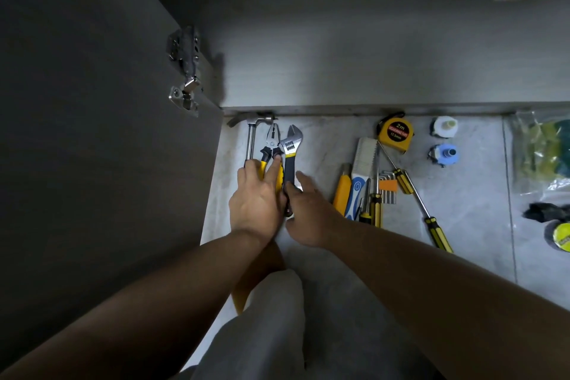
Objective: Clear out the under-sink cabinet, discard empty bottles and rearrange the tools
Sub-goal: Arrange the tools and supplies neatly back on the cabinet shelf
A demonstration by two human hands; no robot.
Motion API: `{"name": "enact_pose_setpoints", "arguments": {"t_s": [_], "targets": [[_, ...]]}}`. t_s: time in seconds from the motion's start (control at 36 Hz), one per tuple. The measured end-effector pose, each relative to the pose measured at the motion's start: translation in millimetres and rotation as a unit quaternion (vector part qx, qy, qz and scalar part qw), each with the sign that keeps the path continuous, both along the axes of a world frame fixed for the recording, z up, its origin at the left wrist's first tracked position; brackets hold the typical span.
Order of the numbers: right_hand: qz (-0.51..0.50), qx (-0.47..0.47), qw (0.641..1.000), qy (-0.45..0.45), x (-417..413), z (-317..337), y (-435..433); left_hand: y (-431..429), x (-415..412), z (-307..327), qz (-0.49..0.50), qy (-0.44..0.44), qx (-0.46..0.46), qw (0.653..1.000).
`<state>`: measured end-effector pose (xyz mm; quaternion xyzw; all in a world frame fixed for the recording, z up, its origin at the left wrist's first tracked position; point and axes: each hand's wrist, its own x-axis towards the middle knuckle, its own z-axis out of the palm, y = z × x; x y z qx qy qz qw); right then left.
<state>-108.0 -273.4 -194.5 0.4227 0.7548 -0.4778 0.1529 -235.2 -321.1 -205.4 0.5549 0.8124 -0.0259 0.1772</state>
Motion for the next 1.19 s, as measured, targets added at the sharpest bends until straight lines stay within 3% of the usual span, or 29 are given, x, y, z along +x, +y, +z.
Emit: {"name": "enact_pose_setpoints", "arguments": {"t_s": [0.14, 0.28, 0.36, 0.44, 0.61, 0.69, 0.78, 0.89, 1.0, 1.19], "targets": [[-0.113, 0.114, 0.987, 0.019, 53.6, 5.6, 4.8, 6.2, 9.4, 4.3, -0.046, 0.023, 0.047, 0.998], [-0.230, 0.186, 0.950, -0.098, 114.1, 11.9, 7.4, 18.3, 37.2, 6.4, -0.149, -0.108, 0.092, 0.979], [-0.311, 0.158, 0.923, -0.164, 140.1, 10.8, 6.6, 24.0, 62.8, 3.8, -0.203, -0.176, 0.016, 0.963], [-0.322, 0.110, 0.912, -0.229, 157.5, 3.5, 5.8, 24.7, 84.6, -2.7, -0.157, -0.230, -0.067, 0.958], [-0.343, 0.104, 0.894, -0.270, 167.2, -12.8, 4.3, 30.1, 91.5, -11.9, -0.117, -0.267, -0.078, 0.953], [-0.350, 0.043, 0.885, -0.303, 174.8, -19.6, 8.2, 29.2, 92.3, -13.1, -0.112, -0.273, -0.077, 0.952], [-0.342, 0.019, 0.894, -0.290, 185.3, -20.8, 11.9, 27.4, 94.5, -12.7, -0.110, -0.287, -0.081, 0.948], [-0.335, 0.059, 0.903, -0.263, 191.3, -16.1, 12.3, 26.6, 101.1, -9.5, -0.101, -0.313, -0.078, 0.941], [-0.374, 0.102, 0.908, -0.158, 189.4, -6.4, 11.4, 30.1, 110.0, -7.5, -0.100, -0.343, -0.093, 0.929], [-0.370, 0.067, 0.927, -0.010, 162.4, 4.1, 28.4, 44.0, 113.6, -2.3, -0.118, -0.378, -0.095, 0.914]]}}
